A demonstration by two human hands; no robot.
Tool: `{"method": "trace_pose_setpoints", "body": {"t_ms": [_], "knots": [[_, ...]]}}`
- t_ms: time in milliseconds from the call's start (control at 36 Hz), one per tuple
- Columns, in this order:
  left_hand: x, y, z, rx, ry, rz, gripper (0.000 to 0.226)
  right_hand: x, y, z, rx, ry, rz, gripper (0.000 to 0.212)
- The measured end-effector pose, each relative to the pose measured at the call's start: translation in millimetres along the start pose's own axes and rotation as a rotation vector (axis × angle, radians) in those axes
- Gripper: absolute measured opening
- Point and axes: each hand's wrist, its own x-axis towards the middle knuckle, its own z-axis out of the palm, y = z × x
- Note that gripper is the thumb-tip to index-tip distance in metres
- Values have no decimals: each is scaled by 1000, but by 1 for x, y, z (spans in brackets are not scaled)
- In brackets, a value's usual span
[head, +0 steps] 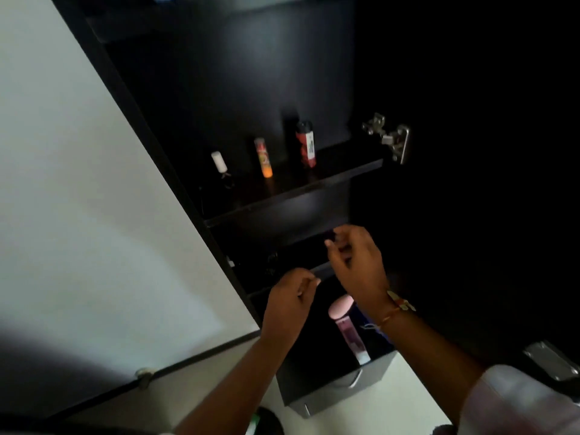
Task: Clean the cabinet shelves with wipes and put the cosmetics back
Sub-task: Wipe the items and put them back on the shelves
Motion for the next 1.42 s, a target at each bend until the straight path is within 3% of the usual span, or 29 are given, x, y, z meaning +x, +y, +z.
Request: {"method": "trace_pose_setpoints", "body": {"t_ms": [83,222,389,500,639,833,1056,1111,1194,1306,1417], "knots": [[-27,-21,29,-35,-144,-167,17,-46,42,1,-158,-147,228,7],[-62,-48,78,-109,-347,-478,30,-114,106,-7,-430,-540,634,26],[-91,-78,141,-24,-552,-614,18,-171,144,-15,-648,-699,759,29],[-100,-79,175,2,-649,-627,25,-180,158,-18,-649,-655,837,33],[-103,-83,213,-14,-613,-799,36,-177,177,-10,-600,-510,910,41],[-96,-91,251,-2,-543,-898,49,-168,207,16,-247,-24,1416,50],[-85,-88,278,20,-386,-1025,73,-164,251,35,-12,194,1509,61],[-82,-86,281,30,-378,-1049,71,-157,251,37,27,207,1557,66],[-81,-87,283,16,-366,-1083,63,-152,256,40,148,197,1593,49],[-88,-100,286,-36,-318,-1156,56,-148,256,46,271,238,1621,52],[-91,-104,276,-20,-326,-1116,42,-153,260,50,299,274,1618,55]]}}
